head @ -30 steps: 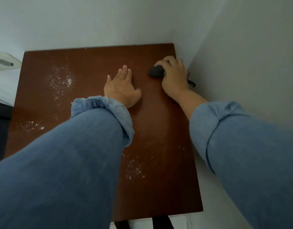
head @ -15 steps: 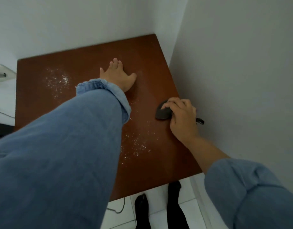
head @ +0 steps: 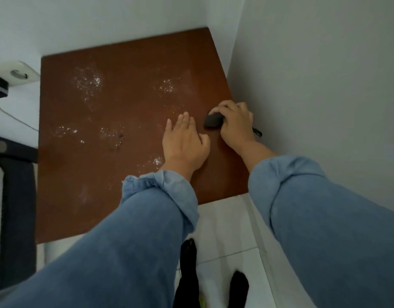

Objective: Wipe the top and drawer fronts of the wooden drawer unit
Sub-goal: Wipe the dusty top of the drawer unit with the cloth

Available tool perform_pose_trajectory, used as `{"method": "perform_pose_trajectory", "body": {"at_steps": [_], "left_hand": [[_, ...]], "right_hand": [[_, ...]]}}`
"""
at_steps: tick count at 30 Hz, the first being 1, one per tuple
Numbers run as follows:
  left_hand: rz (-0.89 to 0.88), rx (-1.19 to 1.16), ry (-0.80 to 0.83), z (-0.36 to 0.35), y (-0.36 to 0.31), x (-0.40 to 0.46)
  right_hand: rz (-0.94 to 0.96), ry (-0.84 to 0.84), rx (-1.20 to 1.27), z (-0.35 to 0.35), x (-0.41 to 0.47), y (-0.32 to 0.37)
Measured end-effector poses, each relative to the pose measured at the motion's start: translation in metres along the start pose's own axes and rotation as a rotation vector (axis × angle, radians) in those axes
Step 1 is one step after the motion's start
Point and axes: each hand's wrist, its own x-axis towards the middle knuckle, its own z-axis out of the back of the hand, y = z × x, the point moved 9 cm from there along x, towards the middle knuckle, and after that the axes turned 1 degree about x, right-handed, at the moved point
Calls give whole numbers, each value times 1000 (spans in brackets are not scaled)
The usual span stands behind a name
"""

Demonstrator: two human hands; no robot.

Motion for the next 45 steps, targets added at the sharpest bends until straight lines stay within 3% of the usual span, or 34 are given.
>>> {"method": "perform_pose_trajectory", "body": {"at_steps": [5,10,19,23,27,32,36,42,45], "left_hand": [[47,33,89,-14,1,-13],[53,17,105,-18,3,-19],[88,46,110,-19,-1,-27],[69,74,126,-18,-3,-29],[58,69,127,-17,-5,-30],[28,37,117,-15,-6,-31],[-22,-28,67,-11,-3,-24],[10,-63,-162,13,48,4],[12,-60,-176,16,74,28]], "right_hand": [[6,40,2,1,-11,-5],[4,4,13,13,-100,-14],[-12,128,32,29,-203,-27],[-153,160,150,38,-224,-50],[-325,167,423,47,-200,-61],[-334,226,570,44,-152,-43],[-324,219,556,36,-99,-23],[-254,218,493,11,-3,21],[-219,164,458,-1,49,37]]}}
